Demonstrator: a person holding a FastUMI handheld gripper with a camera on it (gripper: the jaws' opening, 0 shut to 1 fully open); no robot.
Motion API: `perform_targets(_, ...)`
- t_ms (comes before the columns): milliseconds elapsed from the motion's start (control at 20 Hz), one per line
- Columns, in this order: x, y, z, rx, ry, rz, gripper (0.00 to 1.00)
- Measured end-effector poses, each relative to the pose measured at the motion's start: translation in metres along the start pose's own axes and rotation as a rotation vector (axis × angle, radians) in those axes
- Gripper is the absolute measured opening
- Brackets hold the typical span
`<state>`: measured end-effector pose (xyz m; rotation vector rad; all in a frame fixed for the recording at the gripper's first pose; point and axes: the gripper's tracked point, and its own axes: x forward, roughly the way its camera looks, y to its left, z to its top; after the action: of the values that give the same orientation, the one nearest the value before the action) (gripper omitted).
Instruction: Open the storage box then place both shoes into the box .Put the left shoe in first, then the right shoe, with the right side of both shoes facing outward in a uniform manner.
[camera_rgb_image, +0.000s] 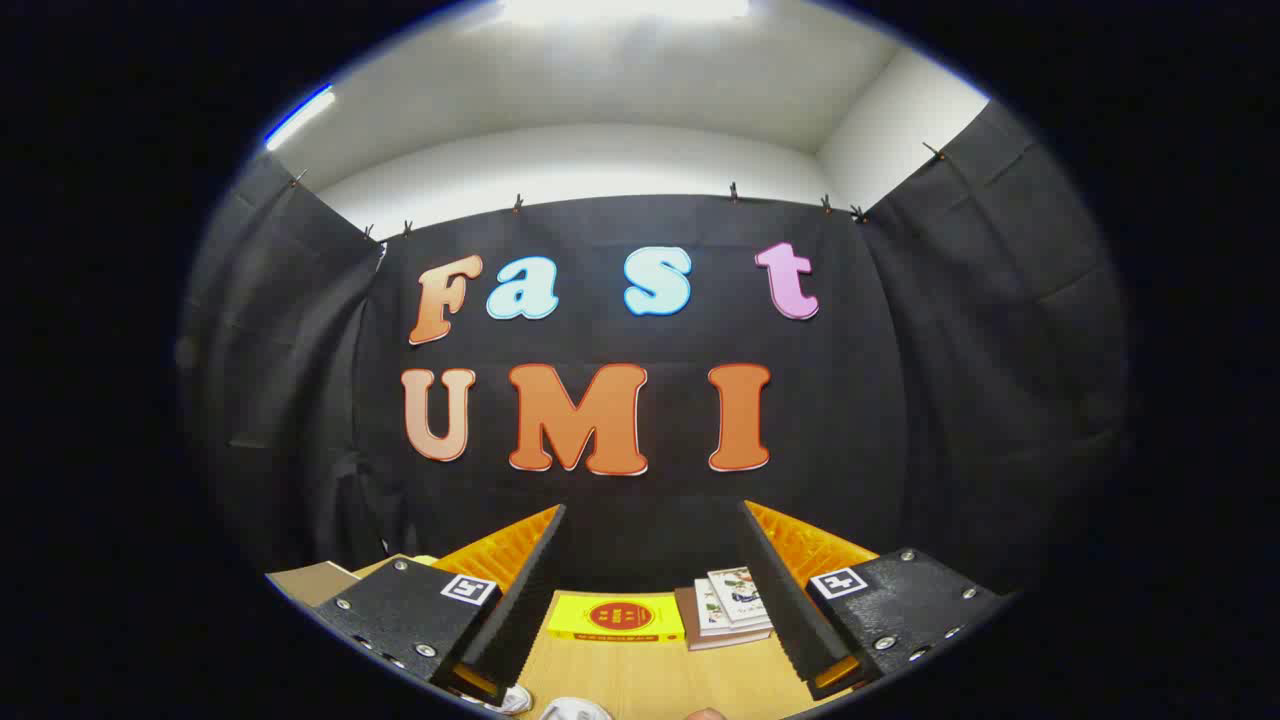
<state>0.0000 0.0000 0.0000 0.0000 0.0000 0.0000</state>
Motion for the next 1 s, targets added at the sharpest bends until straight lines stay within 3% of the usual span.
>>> perform_targets(250, 0.002, 0.032, -0.01, -0.018, 0.08, 0.022, 0.98)
perform_targets(600, -0.002, 0.079, -0.011, 0.016, 0.155, 0.115, 0.98)
perform_targets(800, -0.004, 0.11, -0.017, 0.07, 0.186, 0.198, 0.98)
perform_targets(1000, -0.016, 0.153, -0.05, 0.178, 0.313, 0.32, 0.98)
